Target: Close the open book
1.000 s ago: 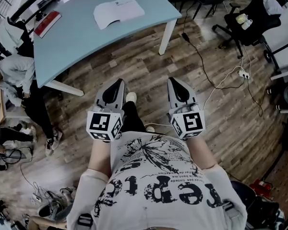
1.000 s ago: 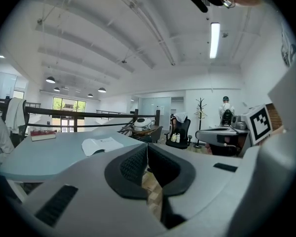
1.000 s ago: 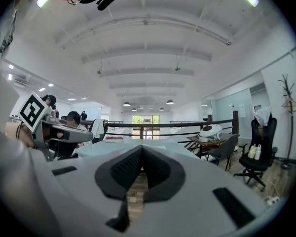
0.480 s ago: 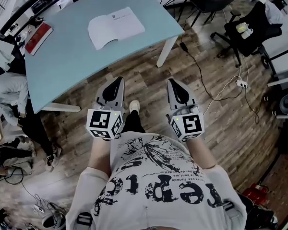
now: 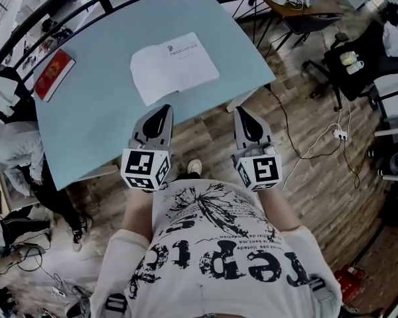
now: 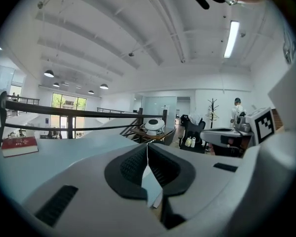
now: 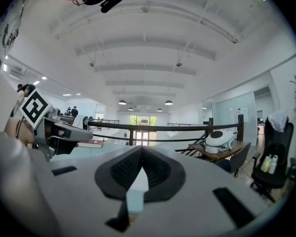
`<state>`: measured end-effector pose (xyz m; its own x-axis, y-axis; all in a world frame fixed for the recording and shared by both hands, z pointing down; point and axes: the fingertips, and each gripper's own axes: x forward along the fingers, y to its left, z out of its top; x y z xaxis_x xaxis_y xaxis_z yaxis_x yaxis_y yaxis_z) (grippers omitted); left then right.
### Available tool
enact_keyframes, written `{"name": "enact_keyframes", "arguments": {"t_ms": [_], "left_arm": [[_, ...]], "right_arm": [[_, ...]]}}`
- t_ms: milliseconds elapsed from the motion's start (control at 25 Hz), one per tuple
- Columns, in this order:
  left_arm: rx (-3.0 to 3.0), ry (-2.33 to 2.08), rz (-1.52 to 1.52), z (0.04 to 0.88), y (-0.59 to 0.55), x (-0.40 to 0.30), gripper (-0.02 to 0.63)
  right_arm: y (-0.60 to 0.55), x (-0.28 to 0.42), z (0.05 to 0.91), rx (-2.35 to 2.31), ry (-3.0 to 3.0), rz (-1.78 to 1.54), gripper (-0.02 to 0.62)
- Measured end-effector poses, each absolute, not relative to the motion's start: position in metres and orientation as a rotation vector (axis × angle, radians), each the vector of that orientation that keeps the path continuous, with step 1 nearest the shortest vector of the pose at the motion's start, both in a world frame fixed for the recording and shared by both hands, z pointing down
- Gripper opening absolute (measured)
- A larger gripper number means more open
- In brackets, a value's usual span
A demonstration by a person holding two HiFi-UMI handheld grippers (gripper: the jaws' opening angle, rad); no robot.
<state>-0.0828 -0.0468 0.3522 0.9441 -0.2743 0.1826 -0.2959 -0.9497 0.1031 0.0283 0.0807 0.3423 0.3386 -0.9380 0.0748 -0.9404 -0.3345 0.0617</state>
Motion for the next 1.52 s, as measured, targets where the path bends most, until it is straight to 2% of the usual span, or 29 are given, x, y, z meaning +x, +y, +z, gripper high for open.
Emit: {"name": "enact_keyframes", "arguments": {"t_ms": [440,800,1160,1520], "left_arm": [[2.870,-0.647,0.337,0.380,-0.121,-0.051,0.020],[2.719,-0.950,0.354,0.407,-0.142,-0.021,0.020],[2.330,-1.232,0.339,0.502,-0.141,-0.010,0.020],[1.807,-1.238,-0.090,0.586,-0.155,-0.025,0.024]], "right_arm": [[-0.017,0.094,0.359,2.369,-1.908,0.100,0.011],[-0.080,0.145,0.382,2.054,-2.171,0.125,0.011],[-0.119,0.177,0.420,1.743,-2.326,0.189,0.011],[-0.140,0.178,0.457,1.542,-2.370,0.234,0.011]]}}
